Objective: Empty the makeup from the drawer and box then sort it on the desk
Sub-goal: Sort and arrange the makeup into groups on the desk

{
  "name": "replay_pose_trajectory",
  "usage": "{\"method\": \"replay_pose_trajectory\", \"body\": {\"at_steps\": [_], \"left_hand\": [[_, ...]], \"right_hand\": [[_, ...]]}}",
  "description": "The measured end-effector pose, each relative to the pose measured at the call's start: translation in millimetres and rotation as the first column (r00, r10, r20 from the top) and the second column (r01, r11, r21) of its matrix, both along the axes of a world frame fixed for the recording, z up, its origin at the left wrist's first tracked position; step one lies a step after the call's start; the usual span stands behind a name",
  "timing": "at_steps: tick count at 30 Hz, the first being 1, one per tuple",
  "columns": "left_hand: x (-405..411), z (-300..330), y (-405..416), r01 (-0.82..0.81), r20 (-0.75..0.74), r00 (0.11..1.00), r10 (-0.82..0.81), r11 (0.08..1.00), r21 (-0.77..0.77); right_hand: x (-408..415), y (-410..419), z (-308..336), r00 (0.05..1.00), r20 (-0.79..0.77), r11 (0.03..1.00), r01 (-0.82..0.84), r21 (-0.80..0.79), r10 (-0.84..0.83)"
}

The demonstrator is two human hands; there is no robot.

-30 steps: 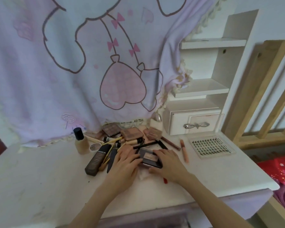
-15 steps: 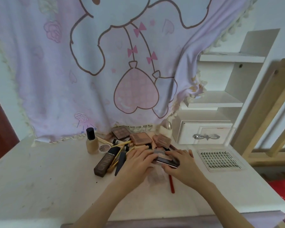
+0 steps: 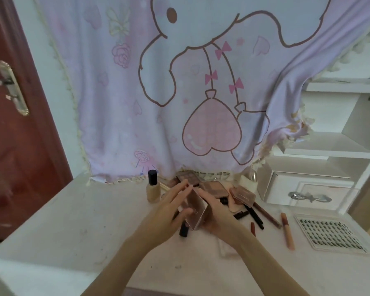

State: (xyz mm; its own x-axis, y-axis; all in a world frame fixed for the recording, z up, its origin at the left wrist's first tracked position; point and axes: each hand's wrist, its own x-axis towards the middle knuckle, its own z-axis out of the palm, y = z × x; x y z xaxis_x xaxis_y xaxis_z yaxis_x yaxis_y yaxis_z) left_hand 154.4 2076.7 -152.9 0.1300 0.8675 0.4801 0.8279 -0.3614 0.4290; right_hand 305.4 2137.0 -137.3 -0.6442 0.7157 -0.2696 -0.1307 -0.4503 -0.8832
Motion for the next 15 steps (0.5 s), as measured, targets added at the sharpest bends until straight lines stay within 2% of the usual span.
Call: {"method": "replay_pose_trajectory", "body": {"at_steps": [2, 4, 8, 12, 15], "left_hand": [[-9.6, 0.4, -8.3, 0.022, 0.073, 0.997, -0.005, 0.973, -0.231], [-16.6, 0.3, -15.9, 0.023, 0.126, 0.992, 0.017, 0.951, -0.308], [-27.5, 7.9, -29.3, 0.035, 0.243, 0.969, 0.035, 0.961, -0.275], [-39.9, 14.7, -38.8, -0.085, 0.325, 0.932, 0.157, 0.971, -0.225], [-43.9, 21.3, -41.6, -0.100, 0.382, 0.908, 0.170, 0.976, -0.195]], "right_hand": [[-19.3, 2.3, -1.9, 0.999, 0.003, 0.999, -0.044, -0.006, 0.044], [-34.7, 1.7, -2.6, 0.996, -0.007, 0.996, -0.092, 0.021, 0.092], [-49.5, -4.7, -0.9, 0.983, 0.012, 0.973, -0.181, 0.145, 0.181], [-58.6, -11.0, 2.6, 0.984, 0.081, 0.940, -0.175, 0.293, 0.158], [-65.2, -14.0, 10.3, 0.979, 0.144, 0.894, -0.194, 0.404, 0.147]]}}
